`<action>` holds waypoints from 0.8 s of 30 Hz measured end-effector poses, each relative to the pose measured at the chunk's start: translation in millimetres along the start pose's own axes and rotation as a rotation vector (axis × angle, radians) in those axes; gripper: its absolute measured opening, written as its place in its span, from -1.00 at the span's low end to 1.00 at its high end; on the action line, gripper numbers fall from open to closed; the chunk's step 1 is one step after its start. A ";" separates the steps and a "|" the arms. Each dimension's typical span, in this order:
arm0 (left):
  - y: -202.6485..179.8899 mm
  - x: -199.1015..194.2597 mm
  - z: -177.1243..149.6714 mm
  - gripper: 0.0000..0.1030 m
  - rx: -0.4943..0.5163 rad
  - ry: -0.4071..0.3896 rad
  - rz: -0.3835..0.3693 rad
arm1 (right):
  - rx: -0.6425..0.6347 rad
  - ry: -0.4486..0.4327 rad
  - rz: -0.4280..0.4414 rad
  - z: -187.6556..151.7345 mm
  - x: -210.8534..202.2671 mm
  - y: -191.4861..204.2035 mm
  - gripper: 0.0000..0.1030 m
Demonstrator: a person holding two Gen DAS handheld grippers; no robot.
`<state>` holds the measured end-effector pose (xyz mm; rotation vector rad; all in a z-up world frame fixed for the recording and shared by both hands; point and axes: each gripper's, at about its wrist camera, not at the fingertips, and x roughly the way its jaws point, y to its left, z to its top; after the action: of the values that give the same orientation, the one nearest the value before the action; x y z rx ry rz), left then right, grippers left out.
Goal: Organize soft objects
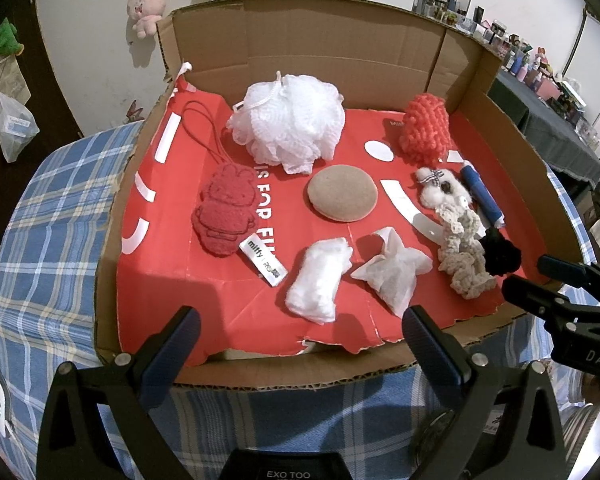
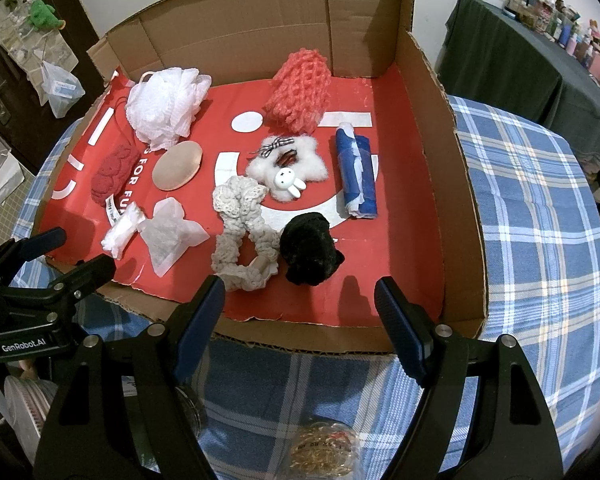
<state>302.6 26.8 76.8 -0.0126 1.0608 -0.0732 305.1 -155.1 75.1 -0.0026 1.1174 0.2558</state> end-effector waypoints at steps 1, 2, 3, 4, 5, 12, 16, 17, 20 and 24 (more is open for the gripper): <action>-0.2 -0.1 0.1 0.99 -0.001 0.000 -0.002 | -0.001 0.000 0.000 0.1 -0.1 0.0 0.49; -0.1 -0.3 0.2 0.99 -0.002 0.000 -0.003 | -0.001 0.000 0.000 0.2 -0.2 -0.1 0.49; 0.0 -0.4 0.3 0.99 -0.004 0.000 -0.004 | 0.000 0.000 0.000 0.0 -0.1 -0.1 0.49; 0.0 -0.4 0.3 0.99 -0.006 0.000 -0.005 | 0.000 -0.001 0.001 0.1 0.0 -0.1 0.49; -0.2 -0.3 0.3 0.99 -0.007 0.001 -0.006 | 0.000 0.000 0.001 0.2 0.1 -0.1 0.49; 1.1 -0.1 0.5 0.99 -0.008 0.001 -0.009 | -0.001 -0.002 0.000 0.1 0.0 -0.2 0.49; 1.9 -0.1 0.4 0.99 -0.014 0.002 -0.009 | 0.000 -0.003 0.000 1.1 -1.1 -1.0 0.49; 1.6 -0.1 0.5 0.99 -0.015 0.002 -0.010 | -0.001 -0.003 0.000 0.4 -0.8 -0.4 0.49; 1.8 -1.9 0.4 0.99 -0.010 -0.002 -0.025 | -0.002 -0.003 -0.001 0.6 -1.0 -0.3 0.49; 10.6 -10.2 1.0 0.99 -0.060 -0.019 -0.060 | 0.001 -0.010 0.007 -0.3 -2.9 -0.5 0.49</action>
<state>299.1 38.1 85.7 -0.0990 1.0432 -0.0952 303.8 -156.1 77.5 0.0040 1.1082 0.2615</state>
